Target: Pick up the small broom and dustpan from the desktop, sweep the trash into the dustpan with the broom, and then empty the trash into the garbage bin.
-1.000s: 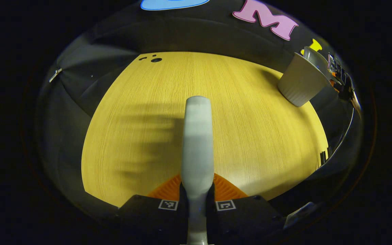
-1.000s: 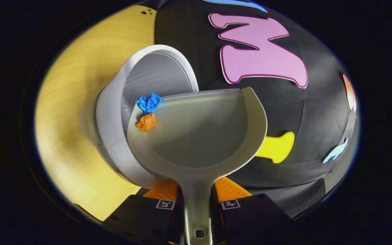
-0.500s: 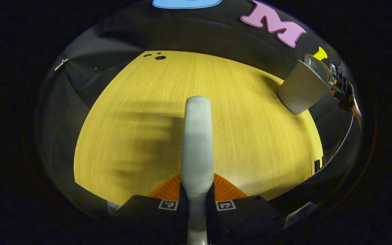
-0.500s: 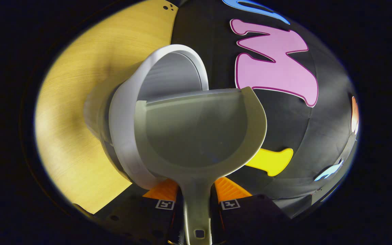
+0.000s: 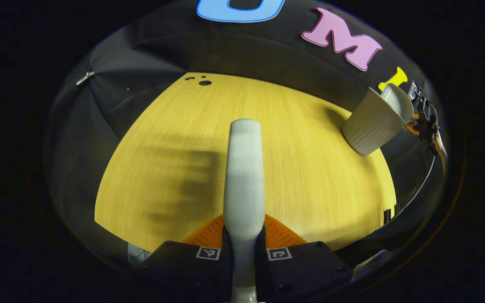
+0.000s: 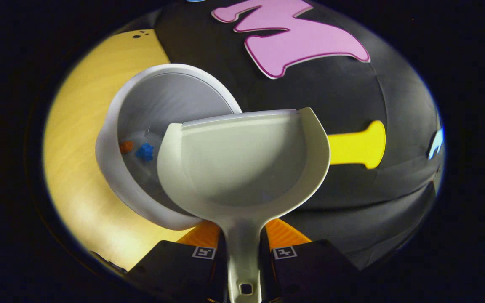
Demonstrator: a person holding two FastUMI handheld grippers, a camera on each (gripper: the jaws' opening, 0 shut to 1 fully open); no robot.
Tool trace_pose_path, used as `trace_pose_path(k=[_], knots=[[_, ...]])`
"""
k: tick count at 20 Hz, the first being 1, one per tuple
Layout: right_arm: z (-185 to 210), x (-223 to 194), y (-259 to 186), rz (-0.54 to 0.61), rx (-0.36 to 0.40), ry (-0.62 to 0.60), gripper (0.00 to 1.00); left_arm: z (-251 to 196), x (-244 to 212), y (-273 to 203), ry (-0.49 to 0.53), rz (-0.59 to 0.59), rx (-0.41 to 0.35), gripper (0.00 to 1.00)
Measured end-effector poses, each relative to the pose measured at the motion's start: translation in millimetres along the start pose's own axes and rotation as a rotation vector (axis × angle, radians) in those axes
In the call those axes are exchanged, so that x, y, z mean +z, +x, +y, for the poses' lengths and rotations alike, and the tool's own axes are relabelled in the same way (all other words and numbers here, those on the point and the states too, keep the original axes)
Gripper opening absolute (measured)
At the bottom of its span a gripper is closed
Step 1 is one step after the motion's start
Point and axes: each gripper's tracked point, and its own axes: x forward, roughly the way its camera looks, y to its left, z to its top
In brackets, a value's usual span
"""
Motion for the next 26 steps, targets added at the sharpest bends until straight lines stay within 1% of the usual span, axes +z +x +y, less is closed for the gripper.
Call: trace_pose_path(k=[2,4,7,8,9,10,12,13,14,15,16,17,18,19,20,21,25,26], knots=[[7.4,0.6,-5.9,0.02,0.038,0.143,0.34,-4.8,6.8,-5.4,-0.01,-0.026,-0.008,0.26],[11.1,-0.4,0.7,0.032,0.083,0.282,0.34,-6.3,12.6,-11.0,-0.009,-0.045,-0.012,0.26],[15.8,-3.5,-0.8,0.056,0.152,0.476,0.34,-8.9,18.4,-18.9,-0.005,-0.064,-0.027,0.26],[18.2,-3.9,-1.6,0.06,0.178,0.542,0.36,-9.1,20.3,-21.1,-0.005,-0.068,-0.03,0.26],[21.3,-4.8,-2.8,0.063,0.202,0.606,0.34,-9.7,21.9,-23.1,-0.007,-0.076,-0.035,0.26],[24.1,-4.0,-4.9,0.068,0.227,0.674,0.34,-9.5,22.3,-25.2,-0.009,-0.082,-0.037,0.24],[30.9,5.2,-13.0,0.064,0.267,0.796,0.34,-9.6,22.6,-28.1,-0.022,-0.094,-0.037,0.26],[30.4,9.3,-22.4,0.049,0.264,0.837,0.34,-10.7,22.5,-29.5,-0.035,-0.096,-0.04,0.26],[27.7,12.6,-29.4,0.032,0.249,0.867,0.31,-11.3,22.0,-31.6,-0.05,-0.098,-0.045,0.26],[24.1,16.4,-39.0,0.02,0.239,0.886,0.31,-12.0,20.8,-34.4,-0.062,-0.098,-0.057,0.26],[24.2,21.6,-49.6,0.008,0.233,0.9,0.34,-12.5,20.8,-38.7,-0.065,-0.098,-0.069,0.26],[25.2,24.6,-58.0,-0.006,0.233,0.915,0.34,-10.8,18.7,-42.2,-0.059,-0.098,-0.073,0.24],[26.6,28.6,-71.6,-0.022,0.237,0.932,0.31,-8.4,18.6,-45.1,-0.047,-0.099,-0.07,0.26],[29.3,32.3,-87.3,-0.039,0.244,0.955,0.31,-7.9,18.3,-47.3,-0.032,-0.102,-0.067,0.26],[32.8,35.6,-99.9,-0.05,0.256,0.974,0.37,-7.9,18.5,-48.7,-0.021,-0.104,-0.067,0.26],[39.2,39.9,-114.3,-0.061,0.276,0.999,0.34,-8.6,17.6,-51.6,-0.01,-0.108,-0.069,0.26],[66.6,60.9,-170.7,-0.102,0.363,1.084,0.34,-11.0,10.3,-56.0,0.037,-0.11,-0.097,0.27],[75.4,65.6,-183.2,-0.113,0.377,1.09,0.37,-10.8,8.9,-55.0,0.049,-0.11,-0.102,0.27]])
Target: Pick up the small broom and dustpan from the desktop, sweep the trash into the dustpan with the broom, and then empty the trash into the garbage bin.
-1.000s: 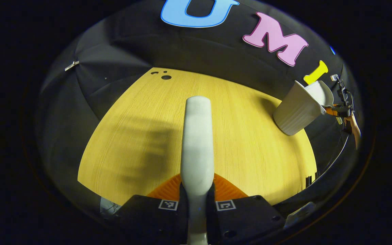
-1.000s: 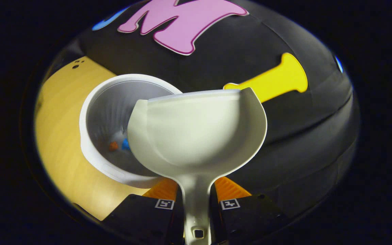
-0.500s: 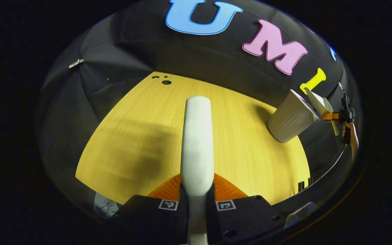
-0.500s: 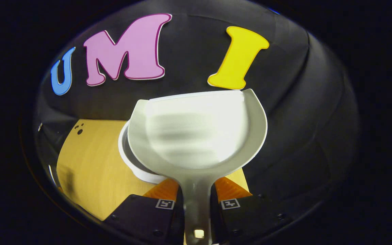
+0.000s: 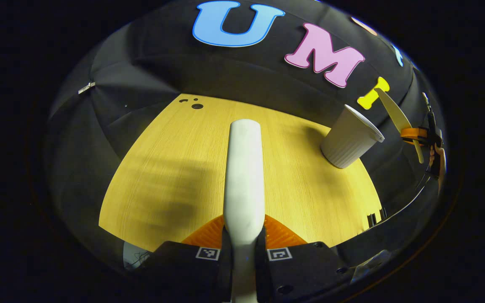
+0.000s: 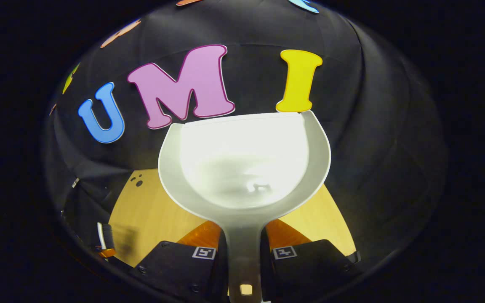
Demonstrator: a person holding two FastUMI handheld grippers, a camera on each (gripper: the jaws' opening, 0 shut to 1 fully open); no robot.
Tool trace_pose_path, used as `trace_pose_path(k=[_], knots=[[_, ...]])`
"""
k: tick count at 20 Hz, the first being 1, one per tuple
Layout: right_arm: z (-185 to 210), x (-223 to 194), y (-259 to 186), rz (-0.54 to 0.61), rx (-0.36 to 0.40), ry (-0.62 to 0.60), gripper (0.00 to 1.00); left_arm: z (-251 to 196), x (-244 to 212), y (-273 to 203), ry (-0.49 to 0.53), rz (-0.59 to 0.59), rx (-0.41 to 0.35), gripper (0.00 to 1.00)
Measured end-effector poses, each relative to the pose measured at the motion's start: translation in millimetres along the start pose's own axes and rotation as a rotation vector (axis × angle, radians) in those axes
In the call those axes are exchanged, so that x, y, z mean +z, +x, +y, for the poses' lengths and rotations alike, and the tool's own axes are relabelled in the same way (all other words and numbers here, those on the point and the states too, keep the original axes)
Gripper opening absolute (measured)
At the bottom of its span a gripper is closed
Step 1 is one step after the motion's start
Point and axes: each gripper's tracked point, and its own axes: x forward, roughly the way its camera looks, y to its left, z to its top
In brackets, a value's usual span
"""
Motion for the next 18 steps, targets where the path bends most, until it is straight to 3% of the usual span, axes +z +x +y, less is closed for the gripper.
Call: trace_pose_path(k=[2,3,6,7,8,11,12,13,18], knots=[[24.9,-16.3,-12.5,0.008,0.033,-0.007,0.31,0.8,-3.2,3.3,0.017,0.003,-0.01,0.28],[38.8,-26.3,-17.6,0.017,0.053,-0.013,0.38,0.9,-4.8,5.2,0.019,0.004,-0.015,0.27],[76.9,-62.0,-31.1,0.035,0.103,-0.018,0.31,5.6,-7.3,10.9,0.011,0.004,-0.019,0.27],[88.7,-76.2,-30.8,0.042,0.118,-0.035,0.38,7.4,-8.7,13.4,0.008,0.003,-0.018,0.27],[96.8,-93.4,-29.3,0.058,0.12,-0.06,0.3,10.0,-9.5,15.5,0.006,0.005,-0.016,0.27],[115.8,-151.3,-19.1,0.137,0.132,-0.121,0.38,16.3,-10.6,23.7,0.016,0.015,-0.012,0.27],[120.5,-169.3,-13.2,0.169,0.141,-0.125,0.38,19.7,-10.3,26.3,0.029,0.019,-0.005,0.26],[125.4,-187.5,-6.7,0.201,0.148,-0.123,0.31,22.3,-11.9,31.2,0.045,0.027,0.003,0.26],[140.1,-268.8,35.4,0.348,0.168,-0.103,0.34,27.5,-26.4,58.1,0.069,0.092,0.034,0.25]])
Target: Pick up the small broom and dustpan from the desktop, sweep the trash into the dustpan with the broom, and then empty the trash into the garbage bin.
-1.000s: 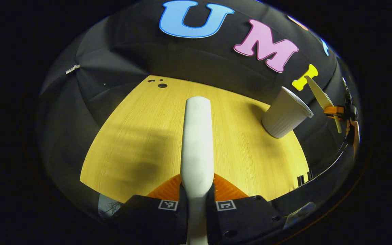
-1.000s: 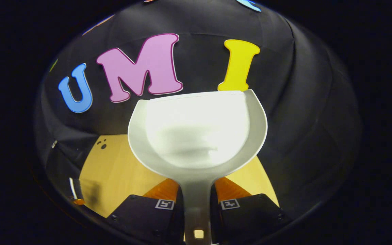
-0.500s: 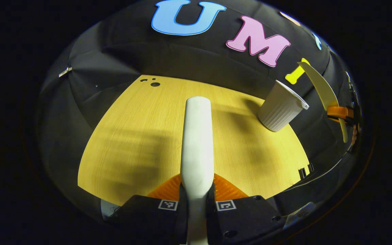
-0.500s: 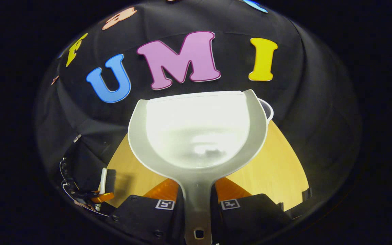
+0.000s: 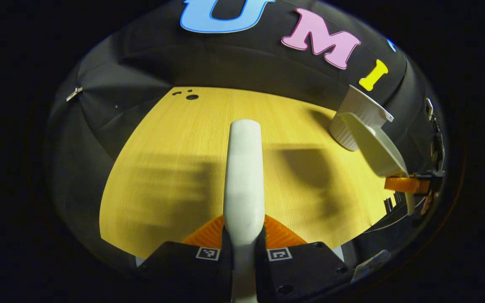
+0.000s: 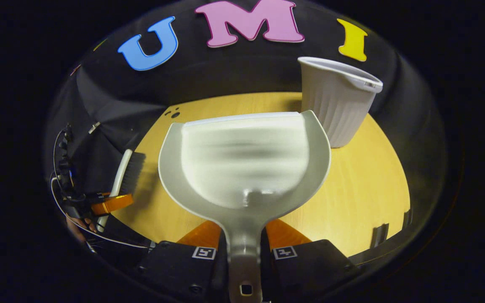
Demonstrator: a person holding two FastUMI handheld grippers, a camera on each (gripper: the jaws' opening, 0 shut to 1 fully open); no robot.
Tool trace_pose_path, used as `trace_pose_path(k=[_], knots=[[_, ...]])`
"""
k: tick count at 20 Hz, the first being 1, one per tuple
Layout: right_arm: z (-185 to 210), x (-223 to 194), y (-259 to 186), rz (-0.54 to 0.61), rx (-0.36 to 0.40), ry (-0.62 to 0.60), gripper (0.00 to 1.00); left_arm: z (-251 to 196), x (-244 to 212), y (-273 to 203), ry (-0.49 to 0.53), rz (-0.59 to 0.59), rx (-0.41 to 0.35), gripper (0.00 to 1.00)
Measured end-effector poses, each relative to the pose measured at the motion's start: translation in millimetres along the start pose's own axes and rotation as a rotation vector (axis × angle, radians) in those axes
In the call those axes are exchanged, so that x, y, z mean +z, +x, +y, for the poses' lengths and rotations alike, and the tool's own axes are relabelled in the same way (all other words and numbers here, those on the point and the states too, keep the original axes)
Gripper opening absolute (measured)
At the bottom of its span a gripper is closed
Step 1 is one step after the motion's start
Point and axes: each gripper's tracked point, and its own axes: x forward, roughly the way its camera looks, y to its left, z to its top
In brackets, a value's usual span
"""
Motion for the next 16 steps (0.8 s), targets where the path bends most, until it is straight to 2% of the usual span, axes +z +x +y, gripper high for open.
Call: trace_pose_path(k=[7,10,12,13,15,16], knots=[[-3.0,-34.4,65.4,0.112,-0.01,0.001,0.39,2.2,-13.6,47.3,0.078,0.091,0.075,0.27],[-8.6,-41.0,78.2,0.129,-0.046,-0.013,0.35,5.7,-16.0,62.4,0.104,0.112,0.124,0.27],[-12.6,-49.6,81.1,0.154,-0.081,-0.032,0.39,10.6,-13.0,71.9,0.131,0.123,0.166,0.29],[-11.9,-54.0,82.9,0.17,-0.074,-0.022,0.35,8.9,-15.7,77.8,0.145,0.133,0.181,0.27],[-11.0,-56.1,85.8,0.185,-0.062,0.005,0.31,9.8,-14.6,85.2,0.165,0.141,0.208,0.29],[-10.7,-54.1,86.4,0.184,-0.06,-0.008,0.35,10.4,-14.4,86.7,0.173,0.151,0.222,0.29]])
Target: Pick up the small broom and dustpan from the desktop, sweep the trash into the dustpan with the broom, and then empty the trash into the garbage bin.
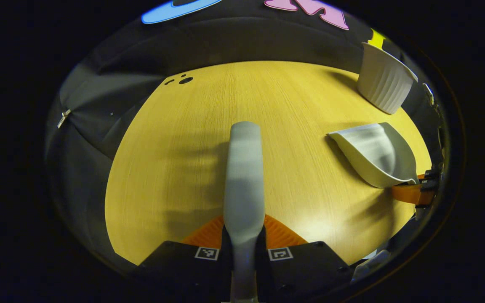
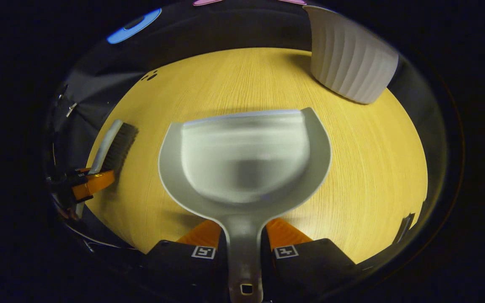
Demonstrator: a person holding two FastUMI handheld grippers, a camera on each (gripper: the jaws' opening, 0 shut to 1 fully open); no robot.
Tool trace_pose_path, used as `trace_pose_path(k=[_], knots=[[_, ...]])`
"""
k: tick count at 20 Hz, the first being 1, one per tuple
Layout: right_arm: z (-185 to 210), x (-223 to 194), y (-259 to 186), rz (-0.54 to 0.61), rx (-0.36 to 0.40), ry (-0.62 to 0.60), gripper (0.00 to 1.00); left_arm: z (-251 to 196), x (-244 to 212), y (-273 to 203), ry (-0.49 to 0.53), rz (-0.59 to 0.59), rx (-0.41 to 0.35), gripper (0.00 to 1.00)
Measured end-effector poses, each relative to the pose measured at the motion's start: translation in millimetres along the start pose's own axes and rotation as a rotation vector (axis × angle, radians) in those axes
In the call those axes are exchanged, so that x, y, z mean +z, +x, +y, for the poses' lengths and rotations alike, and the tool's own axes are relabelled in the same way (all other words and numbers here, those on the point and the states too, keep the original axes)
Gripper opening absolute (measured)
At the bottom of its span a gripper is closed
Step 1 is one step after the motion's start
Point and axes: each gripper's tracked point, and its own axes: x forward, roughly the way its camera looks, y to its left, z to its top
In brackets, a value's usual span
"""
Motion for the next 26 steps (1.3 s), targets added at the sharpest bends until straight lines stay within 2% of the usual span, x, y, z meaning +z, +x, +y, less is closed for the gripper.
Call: trace_pose_path(k=[2,3,4,5,6,10,11,12,13,14,15,16,17,21,24,26], knots=[[2.3,-3.9,1.2,0.01,0.007,-0.01,0.4,-2.7,-1.3,3.7,0.002,0.017,0.018,0.27],[3.3,-5.4,2.0,0.021,0.018,-0.003,0.36,-5.0,-2.1,2.8,0.002,0.025,0.02,0.3],[4.8,-7.8,1.1,0.036,0.031,0.006,0.41,-5.5,-2.6,3.2,0.005,0.033,0.026,0.28],[5.3,-8.4,0.2,0.046,0.039,0.013,0.36,-5.3,-3.7,2.8,0.008,0.041,0.033,0.31],[5.9,-8.6,-0.8,0.056,0.047,0.015,0.37,-6.2,-4.0,3.6,0.006,0.049,0.039,0.29],[6.9,-8.1,-0.9,0.088,0.076,0.02,0.38,-14.7,2.5,0.1,-0.024,0.045,0.023,0.39],[8.7,-7.9,-0.2,0.096,0.09,0.023,0.41,-16.8,7.0,-3.0,-0.038,0.035,0.019,0.53],[8.5,-4.6,-1.7,0.098,0.092,0.029,0.45,-18.3,11.3,-7.3,-0.053,0.023,0.01,0.58],[9.5,-1.0,-3.5,0.09,0.097,0.037,0.58,-20.9,14.9,-12.5,-0.069,0.011,0.003,0.71],[11.2,2.5,-7.1,0.083,0.099,0.045,0.62,-22.6,20.6,-19.4,-0.083,-0.009,-0.006,0.84],[12.2,4.1,-12.0,0.079,0.1,0.052,1.0,-22.9,24.1,-27.0,-0.097,-0.027,-0.008,0.96],[11.7,6.9,-14.1,0.065,0.101,0.054,1.0,-23.8,26.9,-36.1,-0.108,-0.048,-0.014,0.99],[10.8,10.3,-20.2,0.045,0.097,0.049,0.99,-24.0,28.8,-47.2,-0.117,-0.074,-0.019,0.96],[9.0,28.3,-59.8,-0.085,0.068,0.014,0.99,-22.3,42.6,-98.6,-0.139,-0.206,-0.044,0.97],[9.8,52.3,-101.6,-0.233,0.048,0.003,0.99,-17.7,53.5,-141.5,-0.144,-0.342,-0.044,0.97],[16.7,72.6,-134.3,-0.357,0.057,0.025,0.99,-23.0,58.8,-169.6,-0.106,-0.433,-0.039,0.97]])
